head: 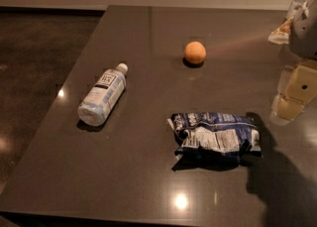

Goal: Pick blue chip bag

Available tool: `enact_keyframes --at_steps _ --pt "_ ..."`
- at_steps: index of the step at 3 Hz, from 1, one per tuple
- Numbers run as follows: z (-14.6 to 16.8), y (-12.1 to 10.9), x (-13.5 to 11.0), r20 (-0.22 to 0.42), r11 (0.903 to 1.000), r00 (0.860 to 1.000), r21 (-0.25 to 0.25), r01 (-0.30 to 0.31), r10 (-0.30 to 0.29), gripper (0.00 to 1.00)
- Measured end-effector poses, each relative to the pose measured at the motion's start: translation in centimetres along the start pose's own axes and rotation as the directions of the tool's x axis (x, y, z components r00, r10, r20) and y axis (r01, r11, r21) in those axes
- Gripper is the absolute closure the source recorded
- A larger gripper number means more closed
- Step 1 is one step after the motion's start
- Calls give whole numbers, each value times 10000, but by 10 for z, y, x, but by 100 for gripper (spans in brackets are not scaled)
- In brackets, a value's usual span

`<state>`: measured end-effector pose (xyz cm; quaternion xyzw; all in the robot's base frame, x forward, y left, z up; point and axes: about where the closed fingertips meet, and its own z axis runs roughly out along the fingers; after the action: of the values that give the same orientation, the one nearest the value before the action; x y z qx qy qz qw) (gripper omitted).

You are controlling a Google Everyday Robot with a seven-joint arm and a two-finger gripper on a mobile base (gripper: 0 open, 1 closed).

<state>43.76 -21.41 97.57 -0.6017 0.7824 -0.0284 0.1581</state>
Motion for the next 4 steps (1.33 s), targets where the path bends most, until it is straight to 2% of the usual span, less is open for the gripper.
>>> enact_keyframes --at_steps 1,2,4 --pt "0 0 -1 16 10000 10000 -25 -13 13 0" --pt "14 12 -4 162 9990 9999 -457 -4 12 0" --pt "53 47 -18 583 9897 9983 -1426 152 -69 0"
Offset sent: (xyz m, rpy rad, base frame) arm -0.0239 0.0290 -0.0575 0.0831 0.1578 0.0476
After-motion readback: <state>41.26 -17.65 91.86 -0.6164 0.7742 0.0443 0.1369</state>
